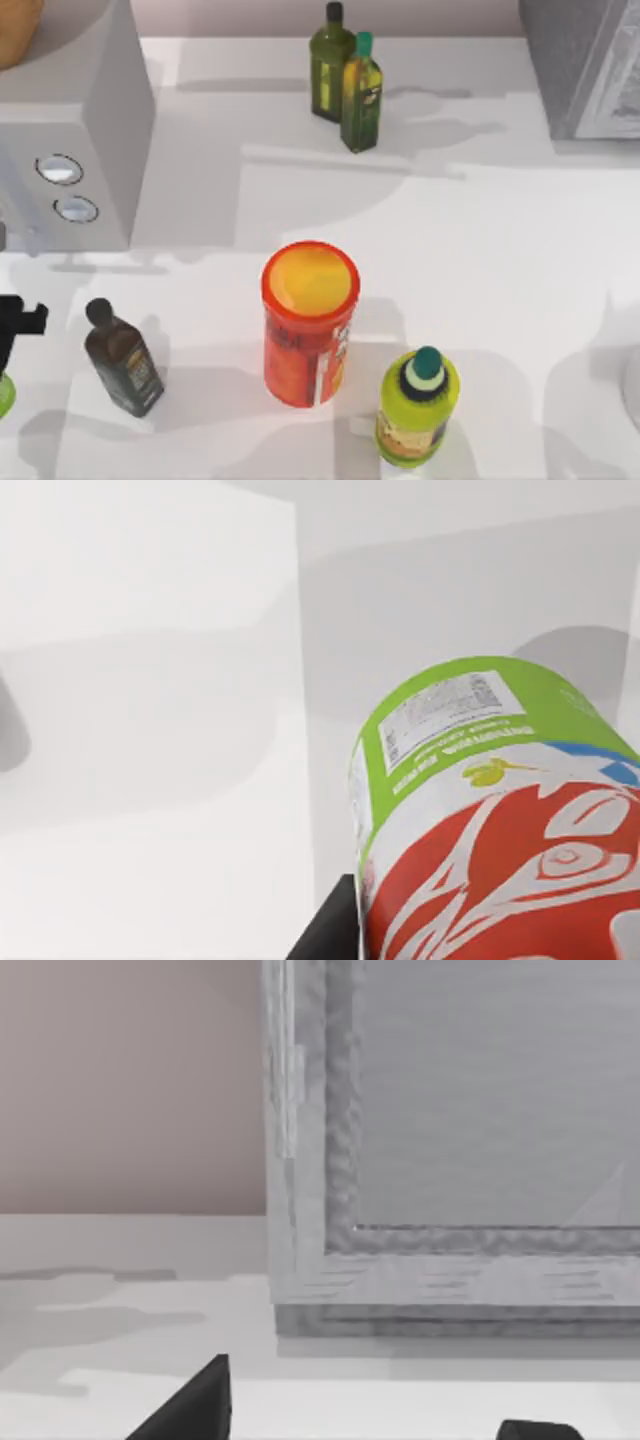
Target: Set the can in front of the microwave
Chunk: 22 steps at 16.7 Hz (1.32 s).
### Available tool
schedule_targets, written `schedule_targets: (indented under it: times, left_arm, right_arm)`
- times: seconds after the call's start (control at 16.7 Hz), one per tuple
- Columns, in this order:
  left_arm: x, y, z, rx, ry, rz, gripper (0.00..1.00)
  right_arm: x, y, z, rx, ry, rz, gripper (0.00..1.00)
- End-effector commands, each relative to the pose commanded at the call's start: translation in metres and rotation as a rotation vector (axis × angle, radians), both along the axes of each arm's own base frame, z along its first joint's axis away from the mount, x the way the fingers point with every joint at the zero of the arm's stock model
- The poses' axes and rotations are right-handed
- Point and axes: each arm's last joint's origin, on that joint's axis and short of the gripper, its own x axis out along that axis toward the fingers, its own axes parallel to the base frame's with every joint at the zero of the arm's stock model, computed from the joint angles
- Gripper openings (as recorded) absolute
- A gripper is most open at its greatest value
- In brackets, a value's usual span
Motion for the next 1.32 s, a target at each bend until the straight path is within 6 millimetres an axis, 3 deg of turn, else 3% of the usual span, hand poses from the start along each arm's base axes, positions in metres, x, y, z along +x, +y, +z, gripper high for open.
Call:
schedule_targets:
  times: [0.42,1.2,1.32]
  left_arm:
    - [-0.0004,0.0007,-0.0060,-0.001,0.001,0.004,0.00]
    - [-0.0004,0.0007,-0.0060,-0.001,0.001,0.004,0.98]
    - [-0.0004,0.0007,-0.0060,-0.001,0.001,0.004,1.00]
  right_arm:
    - [0.0000,0.0000,0.0000,0.000,0.000,0.000,1.00]
    - [0.0000,0.0000,0.0000,0.000,0.000,0.000,1.00]
    - [0.0000,0.0000,0.0000,0.000,0.000,0.000,1.00]
